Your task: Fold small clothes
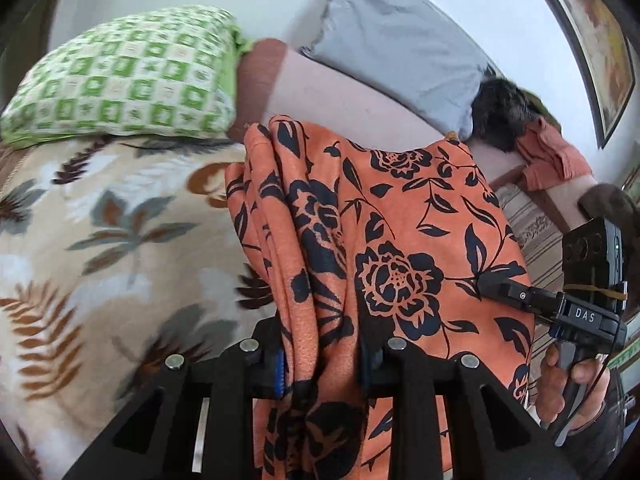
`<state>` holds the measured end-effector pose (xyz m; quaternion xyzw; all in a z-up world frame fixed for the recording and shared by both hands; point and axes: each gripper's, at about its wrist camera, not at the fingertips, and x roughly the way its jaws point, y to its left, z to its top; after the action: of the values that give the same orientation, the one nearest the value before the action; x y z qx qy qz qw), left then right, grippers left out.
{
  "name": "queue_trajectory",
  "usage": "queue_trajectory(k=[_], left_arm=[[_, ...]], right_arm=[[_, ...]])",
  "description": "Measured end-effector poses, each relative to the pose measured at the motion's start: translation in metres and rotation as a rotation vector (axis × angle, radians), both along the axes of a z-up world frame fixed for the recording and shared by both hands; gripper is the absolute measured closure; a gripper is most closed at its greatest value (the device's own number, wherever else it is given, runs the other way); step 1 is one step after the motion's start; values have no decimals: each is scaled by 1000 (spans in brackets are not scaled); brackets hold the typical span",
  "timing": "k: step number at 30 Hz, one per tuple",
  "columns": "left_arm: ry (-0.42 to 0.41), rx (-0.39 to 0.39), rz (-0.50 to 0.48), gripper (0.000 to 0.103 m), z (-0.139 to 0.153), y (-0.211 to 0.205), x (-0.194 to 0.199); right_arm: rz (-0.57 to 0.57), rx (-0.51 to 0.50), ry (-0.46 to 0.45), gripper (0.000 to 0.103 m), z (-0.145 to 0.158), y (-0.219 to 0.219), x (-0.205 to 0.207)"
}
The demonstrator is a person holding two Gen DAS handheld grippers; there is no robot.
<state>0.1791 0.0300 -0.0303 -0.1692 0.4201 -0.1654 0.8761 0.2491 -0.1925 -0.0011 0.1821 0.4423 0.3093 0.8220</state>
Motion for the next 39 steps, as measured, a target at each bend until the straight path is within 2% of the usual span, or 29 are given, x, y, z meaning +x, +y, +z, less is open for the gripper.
queue_trajectory(k=[2, 5, 8, 9, 10, 11, 12, 14, 16, 18, 19, 21, 22, 25, 26, 29, 31, 33, 36, 38, 39], left_arm=[[21, 9, -9, 75, -16, -14, 9], [97, 20, -24, 74, -56, -36, 26], [211, 63, -23, 68, -101, -50, 35], [285, 99, -20, 65, -124, -51, 36], [286, 72, -14, 51, -131, -47, 33], [269, 42, 4, 44, -130, -38, 26], [266, 45, 12, 41, -127, -34, 23], [223, 68, 38, 41, -110, -21, 16], [156, 97, 46, 40, -87, -13, 3], [100, 121, 45, 38, -73, -10, -6], [74, 136, 39, 34, -71, -12, -11], [46, 181, 27, 20, -71, -23, -19], [61, 201, 14, 15, -80, -27, -16], [221, 299, -20, 16, -123, -41, -10], [233, 297, -26, 20, -125, -41, -11], [116, 273, 17, 20, -93, -36, -20], [44, 264, 25, 19, -68, -38, -14], [2, 268, 20, 14, -56, -44, 2], [37, 313, 13, 14, -70, -54, 32], [148, 385, 4, 14, -101, -62, 50], [219, 421, -27, 13, -119, -65, 58]], right_arm=[[-19, 0, 25, 68, -16, -17, 10], [-60, 19, 113, 68, -61, -48, 21], [-78, 25, 243, 65, -128, -69, 29], [-102, -7, 278, 61, -146, -74, 28], [-130, -58, 315, 52, -161, -76, 27], [-155, -85, 334, 45, -171, -81, 24], [-177, -65, 304, 38, -169, -87, 17], [-209, -109, 247, 38, -152, -89, 11], [-245, -126, 149, 38, -122, -90, 0], [-240, -69, 78, 37, -94, -86, -15], [-229, -24, 59, 33, -85, -82, -24], [-191, 38, 59, 28, -83, -68, -39], [-163, 51, 78, 26, -91, -61, -46], [-149, -13, 229, 25, -142, -57, -52], [-172, -7, 256, 25, -149, -61, -53], [-138, 33, 170, 25, -116, -58, -54], [-109, -2, 78, 25, -89, -54, -46], [-114, 5, 77, 25, -84, -59, -28], [-161, 86, 148, 25, -100, -72, 17], [-181, 118, 195, 25, -118, -70, 47], [-214, 108, 246, 25, -133, -73, 62]])
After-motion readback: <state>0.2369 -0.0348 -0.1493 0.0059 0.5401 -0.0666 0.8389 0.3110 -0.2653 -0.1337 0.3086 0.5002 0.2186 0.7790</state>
